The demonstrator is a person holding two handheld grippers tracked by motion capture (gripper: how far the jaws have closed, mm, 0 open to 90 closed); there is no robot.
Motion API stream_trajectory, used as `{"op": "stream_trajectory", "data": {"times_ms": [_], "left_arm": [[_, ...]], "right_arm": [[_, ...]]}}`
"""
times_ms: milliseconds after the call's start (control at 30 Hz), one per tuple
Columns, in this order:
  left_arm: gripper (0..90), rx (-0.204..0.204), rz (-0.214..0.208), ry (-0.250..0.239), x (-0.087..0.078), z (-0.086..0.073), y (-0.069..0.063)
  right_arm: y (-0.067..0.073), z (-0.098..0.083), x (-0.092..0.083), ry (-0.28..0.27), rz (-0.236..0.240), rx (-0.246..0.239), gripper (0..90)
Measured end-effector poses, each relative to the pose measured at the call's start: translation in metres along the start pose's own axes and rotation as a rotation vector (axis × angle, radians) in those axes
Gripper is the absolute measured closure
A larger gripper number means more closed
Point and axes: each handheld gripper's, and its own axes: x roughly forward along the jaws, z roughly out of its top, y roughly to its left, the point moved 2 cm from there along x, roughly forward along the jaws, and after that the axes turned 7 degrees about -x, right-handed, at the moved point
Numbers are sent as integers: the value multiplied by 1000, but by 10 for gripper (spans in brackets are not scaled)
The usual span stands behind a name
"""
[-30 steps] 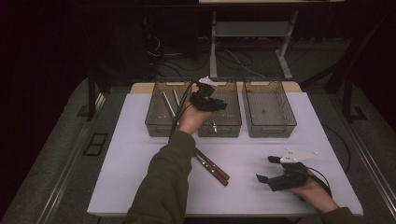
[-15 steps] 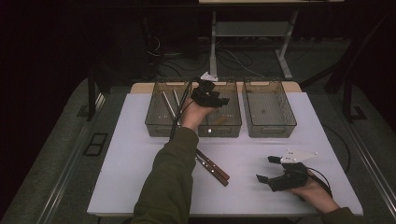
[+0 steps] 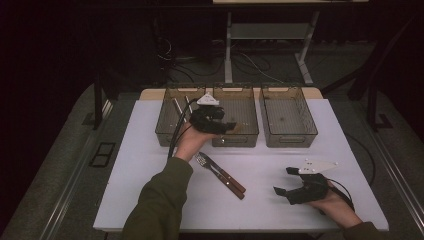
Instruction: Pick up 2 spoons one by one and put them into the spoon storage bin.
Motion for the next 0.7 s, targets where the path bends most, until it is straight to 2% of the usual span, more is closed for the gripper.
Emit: {"op": "stream_trajectory", "data": {"times_ms": [200,333,367,567,700], "left_arm": [[315,-3,-12,-15,-16,-20,-6],[337,1,-9,-4,-22,-32,-8],[360,2,-10,2,-23,-35,-9],[651,18,-26,51,-19,-60,-12],[806,49,-35,120,-13,-75,-15]], "right_arm": [[-1,-1,0,1,0,2,119],[-1,-1,0,1,0,5,119],[-1,-1,0,1,-1,6,119],[-1,-1,0,1,-3,5,120],[-1,-1,0,0,-3,8,119]]}}
